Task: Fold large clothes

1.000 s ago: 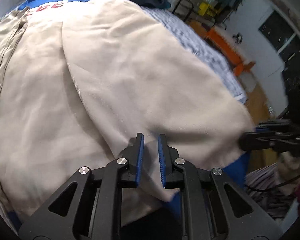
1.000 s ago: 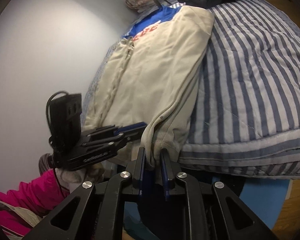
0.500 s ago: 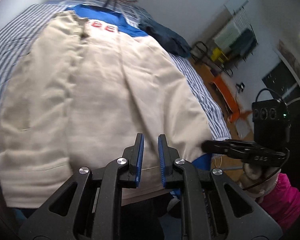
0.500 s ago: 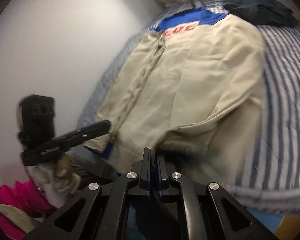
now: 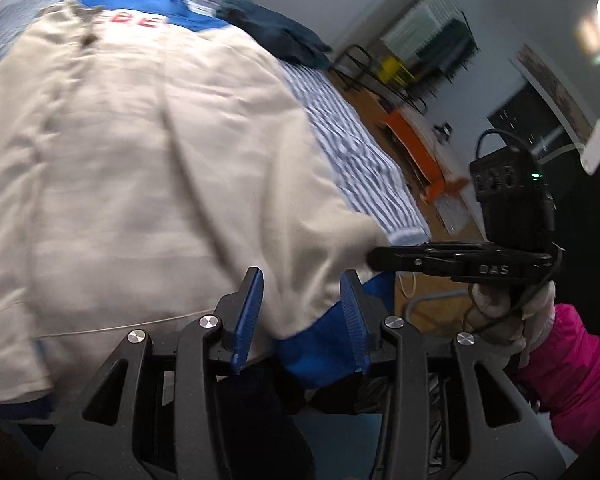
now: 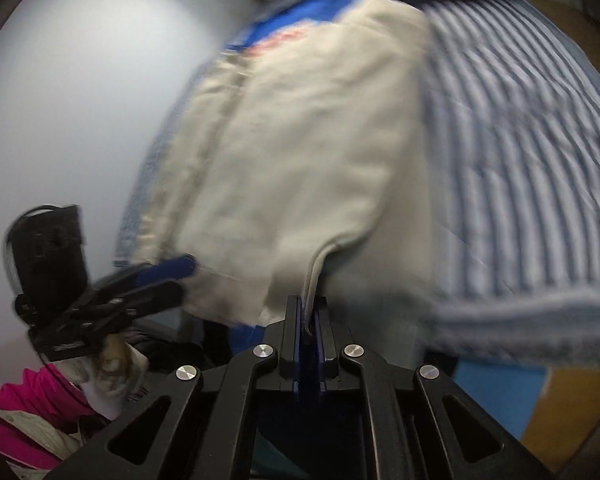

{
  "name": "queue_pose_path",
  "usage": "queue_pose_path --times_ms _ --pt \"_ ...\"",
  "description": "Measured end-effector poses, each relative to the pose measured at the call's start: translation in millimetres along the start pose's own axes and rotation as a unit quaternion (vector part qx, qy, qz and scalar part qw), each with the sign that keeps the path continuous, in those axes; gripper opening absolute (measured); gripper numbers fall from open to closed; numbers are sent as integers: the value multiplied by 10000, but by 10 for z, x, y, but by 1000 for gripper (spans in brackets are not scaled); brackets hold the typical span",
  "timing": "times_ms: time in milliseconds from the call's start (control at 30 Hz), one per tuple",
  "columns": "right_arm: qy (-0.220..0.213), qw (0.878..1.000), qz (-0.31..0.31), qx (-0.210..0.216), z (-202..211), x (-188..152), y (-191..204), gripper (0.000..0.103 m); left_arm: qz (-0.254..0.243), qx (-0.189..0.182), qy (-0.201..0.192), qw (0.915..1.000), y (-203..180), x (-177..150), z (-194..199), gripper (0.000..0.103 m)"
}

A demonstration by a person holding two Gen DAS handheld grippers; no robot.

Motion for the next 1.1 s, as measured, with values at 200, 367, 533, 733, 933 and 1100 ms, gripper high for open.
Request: queue_pose_path --times_ms 200,367,533,733,933,1100 --pt "7 9989 -464 10 -79 -83 -479 31 -544 88 654 9963 -286 -121 -600 40" --pt "-128 9968 -579 533 -96 18 -664 42 -866 335 960 9910 -362 -261 -878 40" --pt "89 9960 -392 794 -260 -3 -670 47 -833 453 641 9934 -337 -185 -645 40" --pt "-45 9945 -341 992 -166 -25 -545 17 -592 869 197 9943 -52 242 -404 40" --pt "-360 9966 -175 723 55 24 -182 14 -445 954 337 9939 134 392 -684 40" --pt "-363 9977 -157 543 34 79 7 13 -993 1266 745 9842 151 148 -1028 39"
Point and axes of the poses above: each gripper's, at about its wrist camera, not at the fingertips, and z roughly against the way its jaws point, y to its left, x to its top, the point moved 5 cm from there along -z, roughly the way its jaws point, and after that the axes turned 11 degrees about -x, right-handed, at the moved point
